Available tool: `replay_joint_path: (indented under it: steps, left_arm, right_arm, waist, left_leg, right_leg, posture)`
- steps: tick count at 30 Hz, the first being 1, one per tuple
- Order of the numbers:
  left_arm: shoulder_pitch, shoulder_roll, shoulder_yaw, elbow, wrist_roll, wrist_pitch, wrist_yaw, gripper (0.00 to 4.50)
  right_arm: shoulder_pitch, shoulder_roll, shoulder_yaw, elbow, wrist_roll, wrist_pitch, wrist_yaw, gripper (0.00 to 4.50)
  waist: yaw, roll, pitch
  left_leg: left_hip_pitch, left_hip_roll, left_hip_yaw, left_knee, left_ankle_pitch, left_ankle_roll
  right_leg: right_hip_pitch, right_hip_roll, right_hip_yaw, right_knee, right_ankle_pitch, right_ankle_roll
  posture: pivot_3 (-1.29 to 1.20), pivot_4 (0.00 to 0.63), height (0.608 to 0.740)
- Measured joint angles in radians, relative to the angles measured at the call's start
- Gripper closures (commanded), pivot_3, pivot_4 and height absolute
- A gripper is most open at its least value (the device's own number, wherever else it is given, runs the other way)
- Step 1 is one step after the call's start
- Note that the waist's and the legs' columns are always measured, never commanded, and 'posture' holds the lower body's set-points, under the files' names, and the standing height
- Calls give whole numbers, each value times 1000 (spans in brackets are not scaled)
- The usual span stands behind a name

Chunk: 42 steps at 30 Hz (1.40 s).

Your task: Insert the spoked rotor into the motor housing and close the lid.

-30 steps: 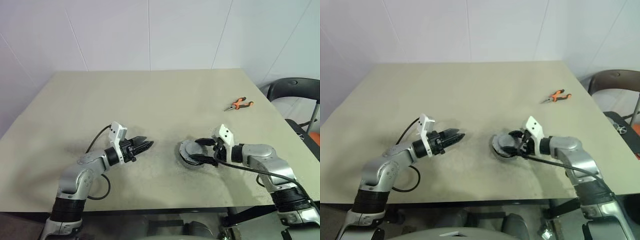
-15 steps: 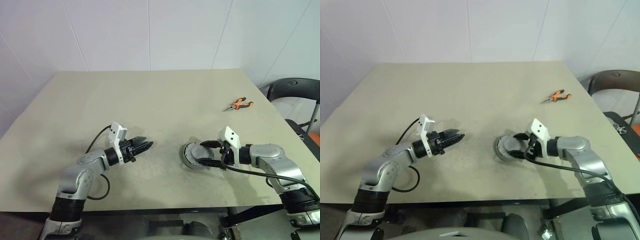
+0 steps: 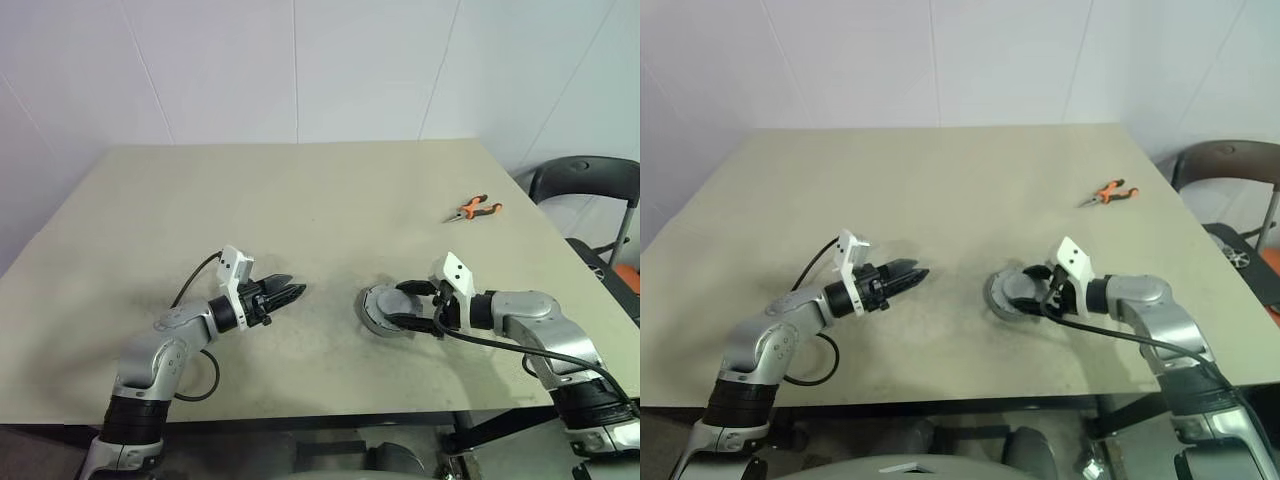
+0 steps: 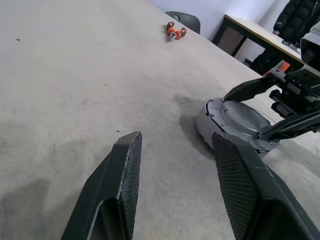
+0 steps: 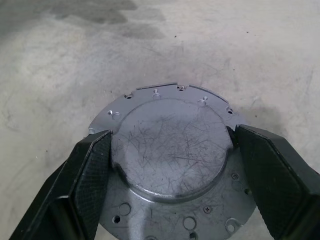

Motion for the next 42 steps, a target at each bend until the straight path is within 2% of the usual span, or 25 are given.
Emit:
replay_joint_path:
  steps: [13, 19, 29, 42]
  left_arm:
    - [-58, -5, -11, 91, 30, -33, -21, 2141]
    - [-19, -5, -12, 75, 30, -36, -24, 2141]
    - [-56, -14, -18, 107, 40, -39, -25, 2141]
    - [-63, -20, -21, 164, 64, -78, -67, 2141]
  right_arm:
    - [13, 9, -20, -12, 40, 52, -16, 962]
    - [11, 69, -41, -13, 49, 68, -86, 962]
    - [77, 78, -36, -94, 1, 6, -157, 962]
    - [88, 64, -36, -93, -14, -10, -140, 962]
  waist:
    - [-1, 0, 0]
    - [-5, 0, 0]
    - [-3, 0, 0]
    - [-3, 0, 0]
  left_leg:
    - [0, 0, 0, 0, 0, 0]
    - [0, 0, 0, 0, 0, -1]
    - [-1, 0, 0, 1, 1, -1]
    - [0, 0, 0, 2, 1, -1]
  right_leg:
    - [0, 0, 0, 0, 0, 0]
    - [-1, 0, 0, 1, 0, 0]
    - [-1, 1, 0, 2, 1, -1]
    - [-1, 1, 0, 2, 1, -1]
  posture:
    - [0, 0, 740]
    - [0, 0, 740]
    - [0, 0, 740]
    - [0, 0, 740]
